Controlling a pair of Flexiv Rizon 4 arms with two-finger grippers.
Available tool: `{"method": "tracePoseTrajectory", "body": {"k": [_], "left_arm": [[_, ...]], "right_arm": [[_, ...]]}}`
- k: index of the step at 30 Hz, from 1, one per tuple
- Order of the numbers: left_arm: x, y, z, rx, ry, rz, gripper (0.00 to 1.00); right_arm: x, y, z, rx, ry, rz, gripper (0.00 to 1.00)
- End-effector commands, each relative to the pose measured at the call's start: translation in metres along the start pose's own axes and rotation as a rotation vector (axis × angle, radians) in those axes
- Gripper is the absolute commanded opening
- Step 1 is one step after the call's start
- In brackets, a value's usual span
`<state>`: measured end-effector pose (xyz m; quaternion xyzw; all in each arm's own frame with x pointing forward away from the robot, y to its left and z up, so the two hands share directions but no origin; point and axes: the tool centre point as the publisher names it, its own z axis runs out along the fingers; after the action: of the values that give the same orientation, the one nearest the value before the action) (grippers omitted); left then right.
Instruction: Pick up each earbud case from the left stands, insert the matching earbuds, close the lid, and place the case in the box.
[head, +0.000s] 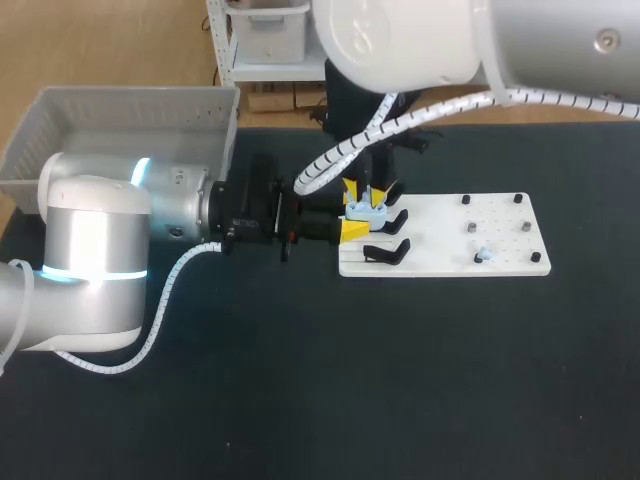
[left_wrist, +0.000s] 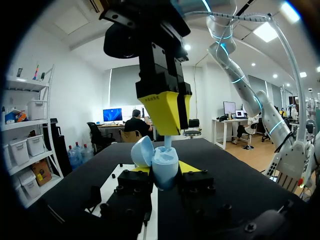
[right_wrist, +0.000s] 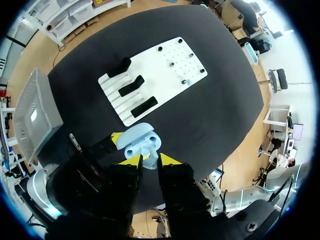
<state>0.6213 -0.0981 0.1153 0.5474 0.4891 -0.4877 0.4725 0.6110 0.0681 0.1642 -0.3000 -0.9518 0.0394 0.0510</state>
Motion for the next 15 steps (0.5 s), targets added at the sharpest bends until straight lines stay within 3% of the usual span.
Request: {"method": "tracePoseTrajectory", "body": {"k": [1, 15], "left_arm": [[0.0011, -0.0016, -0.0001, -0.007, -0.004, 0.004, 0.00], [0.0011, -0.0016, -0.0001, -0.007, -0.004, 0.004, 0.00]], "right_arm": [[-0.0001, 0.0001, 0.0013, 0.001, 0.000, 0.003, 0.00], [-0.0038, -0.0025, 0.0060, 0.005, -0.012, 0.017, 0.00]]}}
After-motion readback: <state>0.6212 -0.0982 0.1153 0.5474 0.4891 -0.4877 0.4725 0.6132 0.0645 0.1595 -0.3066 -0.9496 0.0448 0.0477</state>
